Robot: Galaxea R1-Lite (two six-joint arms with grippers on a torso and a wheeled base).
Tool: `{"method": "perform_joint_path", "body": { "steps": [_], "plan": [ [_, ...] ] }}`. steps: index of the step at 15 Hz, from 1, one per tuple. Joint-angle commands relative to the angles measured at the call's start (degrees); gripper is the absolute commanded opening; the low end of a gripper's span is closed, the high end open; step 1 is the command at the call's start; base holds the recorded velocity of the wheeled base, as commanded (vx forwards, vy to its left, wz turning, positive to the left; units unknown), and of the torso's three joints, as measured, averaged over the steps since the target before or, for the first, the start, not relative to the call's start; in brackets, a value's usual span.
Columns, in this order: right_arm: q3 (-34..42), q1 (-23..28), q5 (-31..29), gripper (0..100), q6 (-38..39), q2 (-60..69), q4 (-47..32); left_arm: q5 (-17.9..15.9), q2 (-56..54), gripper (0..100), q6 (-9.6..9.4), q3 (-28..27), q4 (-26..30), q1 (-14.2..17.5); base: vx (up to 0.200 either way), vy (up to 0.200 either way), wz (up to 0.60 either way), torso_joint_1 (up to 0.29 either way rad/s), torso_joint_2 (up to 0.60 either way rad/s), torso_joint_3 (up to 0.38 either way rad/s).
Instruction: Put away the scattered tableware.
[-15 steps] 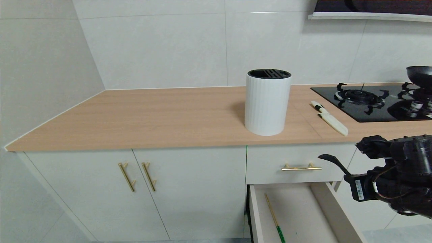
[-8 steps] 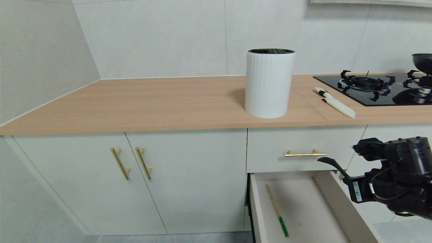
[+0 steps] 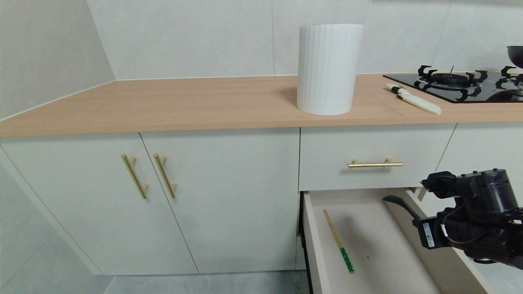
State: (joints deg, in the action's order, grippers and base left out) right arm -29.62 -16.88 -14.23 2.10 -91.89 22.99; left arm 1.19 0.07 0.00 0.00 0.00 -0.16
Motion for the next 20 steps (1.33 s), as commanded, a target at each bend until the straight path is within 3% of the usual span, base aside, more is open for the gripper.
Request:
{"method": "perform_joint_path", "body": {
  "steps": [1, 9, 14, 18, 20],
  "plan": [
    [0.0, 0.0, 0.0, 0, 0.0, -0.7, 0.1, 0.0, 0.0, 100, 0.0, 0.0, 0.0, 0.0, 0.0, 0.0, 0.0, -0.066, 0.25, 0.173],
    [-0.3, -0.3, 0.1, 0, 0.1, -7.2, 1.9, 0.0, 0.0, 100, 0.0, 0.0, 0.0, 0.1, 0.0, 0.0, 0.0, -0.006, 0.03, 0.02],
    [1.0, -1.8, -1.2, 0, 3.4, -28.8, 24.0, 0.0, 0.0, 100, 0.0, 0.0, 0.0, 0.0, 0.0, 0.0, 0.0, 0.0, 0.0, 0.0],
    [1.0, -2.5, -3.4, 0, 4.0, -40.4, 37.7, 0.0, 0.0, 100, 0.0, 0.0, 0.0, 0.1, 0.0, 0.0, 0.0, 0.0, 0.0, 0.0],
    [0.9, -2.5, -4.4, 0, 3.9, -43.0, 40.2, 0.0, 0.0, 100, 0.0, 0.0, 0.0, 0.1, 0.0, 0.0, 0.0, 0.0, 0.0, 0.0]
  ]
}}
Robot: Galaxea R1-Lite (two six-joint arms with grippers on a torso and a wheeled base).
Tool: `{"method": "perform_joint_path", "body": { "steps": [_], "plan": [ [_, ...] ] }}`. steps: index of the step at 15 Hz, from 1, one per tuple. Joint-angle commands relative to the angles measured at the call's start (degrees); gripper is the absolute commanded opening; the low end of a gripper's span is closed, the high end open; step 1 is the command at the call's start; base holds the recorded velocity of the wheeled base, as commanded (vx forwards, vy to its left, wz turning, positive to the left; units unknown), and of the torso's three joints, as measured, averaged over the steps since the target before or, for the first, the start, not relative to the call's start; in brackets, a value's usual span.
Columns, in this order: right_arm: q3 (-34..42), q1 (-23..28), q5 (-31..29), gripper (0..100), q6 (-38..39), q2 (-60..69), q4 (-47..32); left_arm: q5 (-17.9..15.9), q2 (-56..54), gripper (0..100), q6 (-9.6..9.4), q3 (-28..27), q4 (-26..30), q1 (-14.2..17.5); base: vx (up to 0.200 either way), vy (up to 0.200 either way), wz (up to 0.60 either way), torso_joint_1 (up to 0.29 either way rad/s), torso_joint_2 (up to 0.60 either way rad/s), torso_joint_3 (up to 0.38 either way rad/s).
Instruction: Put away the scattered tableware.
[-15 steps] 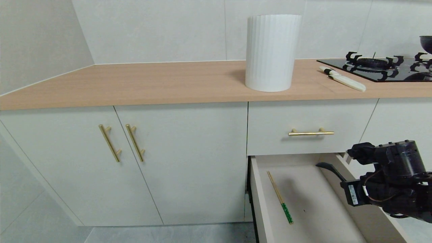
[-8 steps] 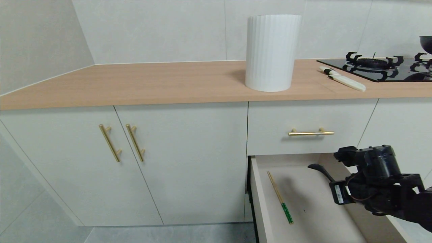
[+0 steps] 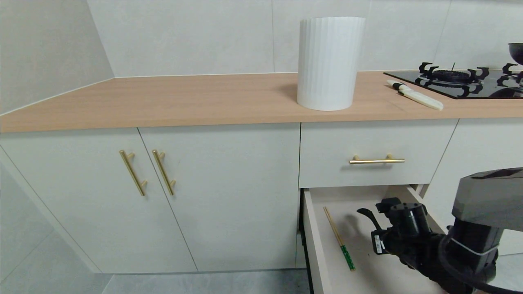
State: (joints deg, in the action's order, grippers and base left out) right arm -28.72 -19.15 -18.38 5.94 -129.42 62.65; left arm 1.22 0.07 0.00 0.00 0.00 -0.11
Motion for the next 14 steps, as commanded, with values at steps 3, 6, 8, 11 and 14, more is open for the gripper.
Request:
{"method": "perform_joint_path", "body": {
  "steps": [3, 6, 8, 11, 14],
  "plan": [
    [-0.4, -0.2, -0.7, 0, 0.0, -8.0, 0.7, 0.0, 0.0, 100, 0.0, 0.0, 0.0, 0.0, 0.0, 0.0, 0.0, 0.0, 0.0, 0.0],
    [-0.7, -0.2, -0.7, 0, 0.0, -9.0, 0.7, 0.0, 0.0, 100, 0.0, 0.0, 0.0, -0.1, 0.0, 0.0, 0.0, 0.0, 0.0, 0.0],
    [-0.8, -0.2, -0.7, 0, 0.0, -9.1, 0.7, 0.0, 0.0, 100, 0.0, 0.0, 0.0, -0.1, 0.0, 0.0, 0.0, 0.0, 0.0, 0.0],
    [-0.8, -0.2, -0.8, 0, 0.0, -9.1, 0.7, 0.0, 0.0, 100, 0.0, 0.0, 0.0, 0.0, 0.0, 0.0, 0.0, 0.0, 0.0, 0.0],
    [-0.7, -0.2, -1.0, 0, 0.1, -9.1, 0.7, 0.0, 0.0, 100, 0.0, 0.0, 0.0, 0.0, 0.0, 0.0, 0.0, 0.0, 0.0, 0.0]
  ]
}}
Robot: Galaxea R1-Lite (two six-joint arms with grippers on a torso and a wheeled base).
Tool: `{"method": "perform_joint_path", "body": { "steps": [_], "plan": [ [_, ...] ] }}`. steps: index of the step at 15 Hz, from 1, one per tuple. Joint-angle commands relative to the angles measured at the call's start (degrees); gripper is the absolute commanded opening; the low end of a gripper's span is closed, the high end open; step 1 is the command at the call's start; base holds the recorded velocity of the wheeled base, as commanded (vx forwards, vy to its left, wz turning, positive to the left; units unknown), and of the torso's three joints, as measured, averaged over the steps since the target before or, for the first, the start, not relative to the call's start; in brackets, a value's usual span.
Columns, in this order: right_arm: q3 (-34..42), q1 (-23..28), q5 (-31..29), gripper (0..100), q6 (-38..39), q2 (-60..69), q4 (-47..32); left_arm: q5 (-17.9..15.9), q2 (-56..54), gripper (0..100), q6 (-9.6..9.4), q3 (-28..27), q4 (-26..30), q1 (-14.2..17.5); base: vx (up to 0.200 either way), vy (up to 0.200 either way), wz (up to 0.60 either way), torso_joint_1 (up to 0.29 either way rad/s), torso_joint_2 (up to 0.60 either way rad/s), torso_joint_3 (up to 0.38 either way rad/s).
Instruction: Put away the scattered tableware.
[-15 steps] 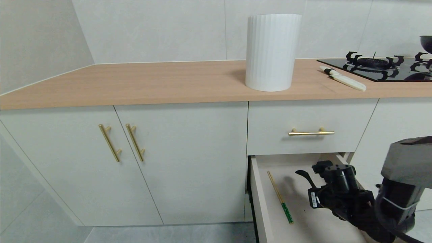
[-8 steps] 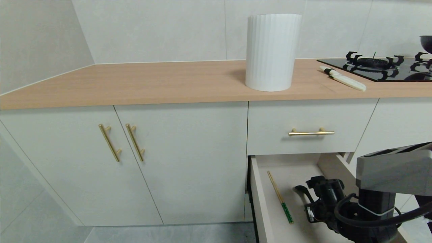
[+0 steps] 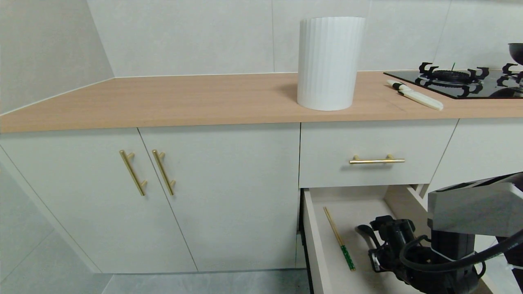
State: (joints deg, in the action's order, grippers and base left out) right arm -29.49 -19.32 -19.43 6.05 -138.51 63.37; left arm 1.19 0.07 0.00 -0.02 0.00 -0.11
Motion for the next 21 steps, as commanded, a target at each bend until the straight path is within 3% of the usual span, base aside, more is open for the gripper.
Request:
{"method": "perform_joint_path", "body": {
  "steps": [1, 6, 7, 14, 18, 20, 21],
  "plan": [
    [0.0, 0.0, 0.0, 0, 0.0, 0.0, 0.0, 0.0, 0.0, 100, 0.0, 0.0, 0.0, -0.1, 0.0, 0.0, 0.0, 0.0, 0.0, 0.0],
    [0.1, -0.3, -0.3, 0, 0.0, 0.2, 0.0, 0.0, 0.0, 100, 0.0, 0.0, 0.0, 0.0, 0.0, 0.0, 0.0, 0.0, 0.0, 0.0],
    [0.2, -0.7, -0.4, 100, 0.1, 0.2, 0.0, 0.0, 0.0, 100, 0.0, 0.0, 0.0, 0.0, 0.0, 0.0, 0.0, 0.0, 0.0, 0.0],
    [1.1, -0.7, -0.7, 100, 0.2, 4.2, 0.4, 0.0, 0.0, 100, 0.0, 0.0, 0.0, -0.1, 0.0, 0.0, 0.0, 0.0, 0.0, 0.0],
    [3.6, -0.6, -0.5, 100, 0.0, 12.8, -0.5, 0.0, 0.0, 100, 0.0, 0.0, 0.0, -0.1, 0.0, 0.0, 0.0, 0.0, 0.0, 0.0],
    [3.7, -0.7, -0.5, 100, 0.0, 17.0, -2.9, 0.0, 0.0, 100, 0.0, 0.0, 0.0, 0.0, 0.0, 0.0, 0.0, 0.0, 0.0, 0.0],
    [3.8, -0.7, -0.3, 100, 0.0, 22.6, -8.0, 0.0, 0.0, 100, 0.0, 0.0, 0.0, -0.1, 0.0, 0.0, 0.0, 0.0, 0.0, 0.0]
  ]
}}
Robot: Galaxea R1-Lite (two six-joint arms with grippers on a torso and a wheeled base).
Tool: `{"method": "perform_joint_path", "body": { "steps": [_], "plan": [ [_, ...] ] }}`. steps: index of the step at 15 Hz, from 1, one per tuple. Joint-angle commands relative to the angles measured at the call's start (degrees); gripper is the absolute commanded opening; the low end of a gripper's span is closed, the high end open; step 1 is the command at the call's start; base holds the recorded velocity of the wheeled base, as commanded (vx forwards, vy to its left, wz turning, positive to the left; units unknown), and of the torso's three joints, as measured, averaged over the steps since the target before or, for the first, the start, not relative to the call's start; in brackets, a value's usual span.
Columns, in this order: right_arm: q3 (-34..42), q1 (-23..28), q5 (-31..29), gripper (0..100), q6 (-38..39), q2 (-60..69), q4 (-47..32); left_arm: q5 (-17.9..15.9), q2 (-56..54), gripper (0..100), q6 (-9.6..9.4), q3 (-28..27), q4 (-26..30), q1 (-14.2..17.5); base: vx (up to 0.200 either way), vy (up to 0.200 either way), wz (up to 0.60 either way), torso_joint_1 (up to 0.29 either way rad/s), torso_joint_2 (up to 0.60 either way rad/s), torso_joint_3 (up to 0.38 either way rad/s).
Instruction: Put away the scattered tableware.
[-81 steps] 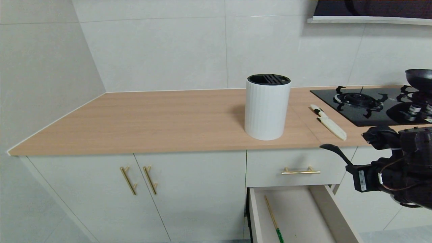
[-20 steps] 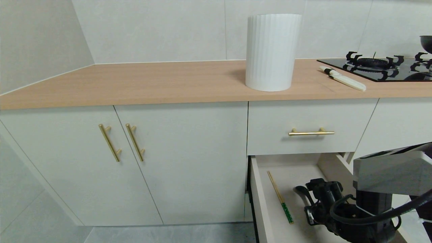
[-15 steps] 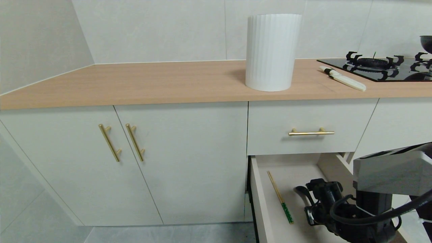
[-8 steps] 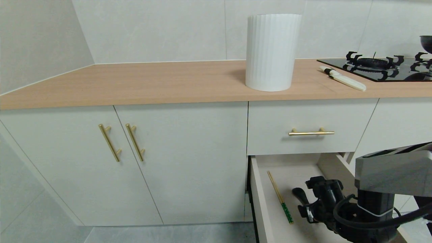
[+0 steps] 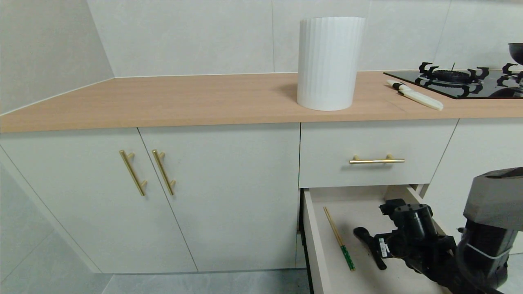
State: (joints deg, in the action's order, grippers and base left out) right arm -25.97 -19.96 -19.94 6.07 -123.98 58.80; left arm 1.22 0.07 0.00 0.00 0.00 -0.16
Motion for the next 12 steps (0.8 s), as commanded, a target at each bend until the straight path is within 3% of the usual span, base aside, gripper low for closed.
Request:
{"method": "perform_joint_path", "body": {
  "steps": [1, 7, 12],
  "plan": [
    [0.2, -0.1, 0.3, 100, 0.0, 9.8, -5.4, 0.0, 0.0, 100, 0.0, 0.0, 0.0, 0.1, 0.0, 0.0, 0.0, 0.0, 0.0, 0.0],
    [-1.5, -2.5, 0.8, 100, 1.0, 26.9, -23.2, 0.0, 0.0, 100, 0.0, 0.0, 0.0, 0.0, 0.0, 0.0, 0.0, 0.0, 0.0, 0.0],
    [-5.9, -2.5, 12.6, 100, 5.4, 35.6, -39.5, 0.0, 0.0, 100, 0.0, 0.0, 0.0, 0.0, 0.0, 0.0, 0.0, 0.0, 0.0, 0.0]
  ]
}}
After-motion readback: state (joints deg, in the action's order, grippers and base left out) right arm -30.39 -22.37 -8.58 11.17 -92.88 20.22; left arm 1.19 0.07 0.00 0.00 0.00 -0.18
